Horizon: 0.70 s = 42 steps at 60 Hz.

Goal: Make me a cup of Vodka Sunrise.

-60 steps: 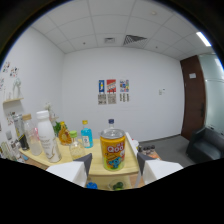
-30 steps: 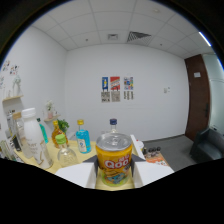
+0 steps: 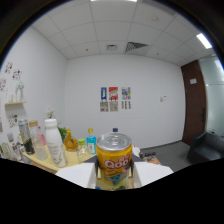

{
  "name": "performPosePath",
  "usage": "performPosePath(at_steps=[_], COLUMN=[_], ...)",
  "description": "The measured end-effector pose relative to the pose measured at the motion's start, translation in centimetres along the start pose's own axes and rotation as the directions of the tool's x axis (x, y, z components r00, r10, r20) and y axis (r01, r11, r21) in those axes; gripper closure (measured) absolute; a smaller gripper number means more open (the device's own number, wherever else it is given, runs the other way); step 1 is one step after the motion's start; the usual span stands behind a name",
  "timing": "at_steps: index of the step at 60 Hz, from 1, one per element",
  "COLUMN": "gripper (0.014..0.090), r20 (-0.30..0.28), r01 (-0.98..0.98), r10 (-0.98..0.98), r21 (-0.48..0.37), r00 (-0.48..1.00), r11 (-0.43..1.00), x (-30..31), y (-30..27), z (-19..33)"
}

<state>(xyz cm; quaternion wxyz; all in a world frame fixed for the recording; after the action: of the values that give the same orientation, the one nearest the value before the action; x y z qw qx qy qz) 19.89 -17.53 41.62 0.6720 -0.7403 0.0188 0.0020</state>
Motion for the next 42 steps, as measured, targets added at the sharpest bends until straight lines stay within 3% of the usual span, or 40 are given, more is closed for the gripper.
performPosePath(at_steps=[6,26,33,42], gripper=[0.0542,0.0544,0.0541,0.0541], r20=[0.013,-0.029,-0.031,-0.014], r01=[0.002,0.017,0.148,0.467], r10=[-0.002,-0.025,-0.163,-0.491], r21=[-0.011,-0.244,-0.277,-0.289], r00=[1.0,0.999,0.986,0.871], r11=[1.0,0.97,0.949,0.836], x=[-1.5,-5.0,-5.3,-5.1], y=[2.6,19.9,22.4,22.7], z=[-3.1,-5.1,-4.6,-3.4])
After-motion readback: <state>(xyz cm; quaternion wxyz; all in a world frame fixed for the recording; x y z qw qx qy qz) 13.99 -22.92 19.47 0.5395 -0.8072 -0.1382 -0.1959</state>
